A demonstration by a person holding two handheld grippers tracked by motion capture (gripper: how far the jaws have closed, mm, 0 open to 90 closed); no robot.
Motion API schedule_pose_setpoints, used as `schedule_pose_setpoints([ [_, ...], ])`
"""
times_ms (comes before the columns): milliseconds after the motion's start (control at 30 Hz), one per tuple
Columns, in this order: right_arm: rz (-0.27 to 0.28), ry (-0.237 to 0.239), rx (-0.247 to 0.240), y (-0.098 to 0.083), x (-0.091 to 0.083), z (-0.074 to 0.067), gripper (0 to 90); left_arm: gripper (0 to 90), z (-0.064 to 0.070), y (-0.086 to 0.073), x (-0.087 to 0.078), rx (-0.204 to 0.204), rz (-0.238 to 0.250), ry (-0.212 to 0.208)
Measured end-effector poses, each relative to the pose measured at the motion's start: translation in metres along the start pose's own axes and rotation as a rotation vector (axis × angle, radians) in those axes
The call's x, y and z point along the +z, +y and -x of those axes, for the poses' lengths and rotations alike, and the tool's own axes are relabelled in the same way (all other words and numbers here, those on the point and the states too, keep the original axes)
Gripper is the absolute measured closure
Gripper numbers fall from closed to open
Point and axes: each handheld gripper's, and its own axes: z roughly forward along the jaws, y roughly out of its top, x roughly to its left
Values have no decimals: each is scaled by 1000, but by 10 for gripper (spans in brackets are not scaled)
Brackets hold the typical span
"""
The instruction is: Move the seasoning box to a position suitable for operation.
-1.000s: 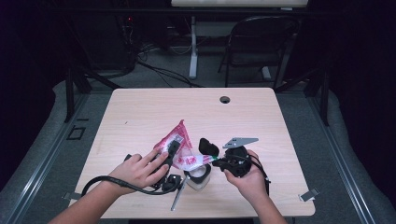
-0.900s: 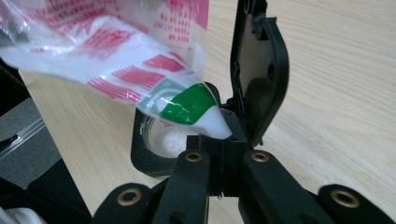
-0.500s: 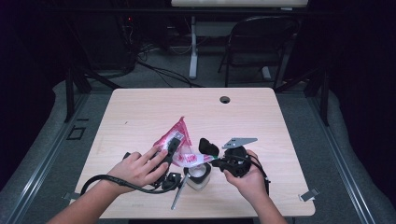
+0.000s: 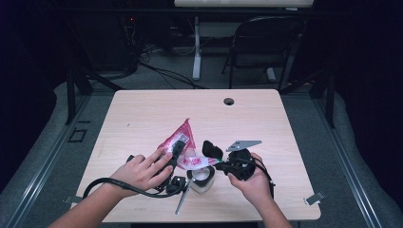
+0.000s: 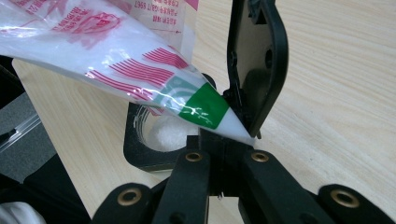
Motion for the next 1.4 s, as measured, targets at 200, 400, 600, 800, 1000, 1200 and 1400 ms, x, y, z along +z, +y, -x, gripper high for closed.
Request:
schedule_pose_setpoints([
  [200, -4, 4, 6, 0, 1, 0, 900, 763, 0, 0, 1, 20, 0, 12],
  [400, -14, -7, -1, -1, 3, -1, 900, 761, -2, 1, 2, 13, 5, -1],
  [600, -21, -9, 0, -1, 4, 0, 900, 761, 3, 2, 2, 23, 8, -11],
  [800, -20, -12, -4, -1, 5, -1, 900, 761, 3, 2, 2, 19, 5, -17],
  [1000, -23, -18, 2, -1, 3, 0, 900, 761, 11, 4, 2, 18, 20, -21],
  [1200, -15, -13, -2, -1, 3, -1, 900, 762, 11, 4, 2, 12, 10, -39],
  [1400, -10, -9, -6, 0, 4, -3, 900, 761, 10, 2, 2, -5, 2, -27],
])
